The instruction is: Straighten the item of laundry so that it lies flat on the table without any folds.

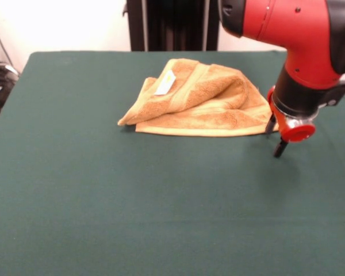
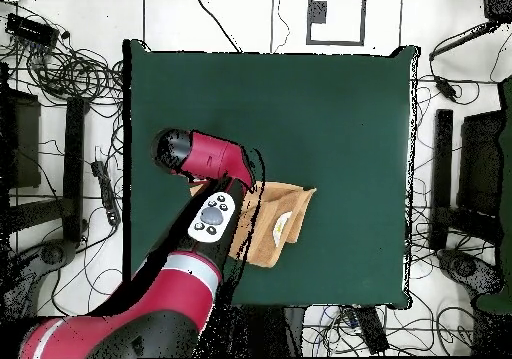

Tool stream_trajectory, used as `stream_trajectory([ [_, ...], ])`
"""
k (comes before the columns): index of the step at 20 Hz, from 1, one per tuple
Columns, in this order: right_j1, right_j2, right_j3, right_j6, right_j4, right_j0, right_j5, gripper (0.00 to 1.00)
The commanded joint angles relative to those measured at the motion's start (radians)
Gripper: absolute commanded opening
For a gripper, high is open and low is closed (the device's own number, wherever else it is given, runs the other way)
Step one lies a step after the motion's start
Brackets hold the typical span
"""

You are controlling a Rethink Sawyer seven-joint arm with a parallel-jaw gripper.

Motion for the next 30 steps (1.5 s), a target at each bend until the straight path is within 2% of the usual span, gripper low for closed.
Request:
stream_trajectory([
  [1, 0.006, 0.070, 0.017, 0.202, 0.015, 0.009, 0.078, 1.00],
  [10, 0.013, 0.083, 0.030, 0.178, 0.015, -0.004, 0.043, 1.00],
  [17, 0.055, 0.103, 0.014, 0.175, 0.022, -0.001, -0.002, 1.00],
  [19, 0.033, 0.106, 0.027, 0.159, 0.016, -0.003, 0.026, 1.00],
  [26, -0.163, 0.040, 0.086, 0.044, -0.080, -0.004, 0.271, 1.00],
  [28, -0.201, 0.012, 0.072, -0.004, -0.134, -0.010, 0.334, 1.00],
  [30, -0.223, 0.000, 0.043, -0.132, -0.219, -0.036, 0.331, 1.00],
])
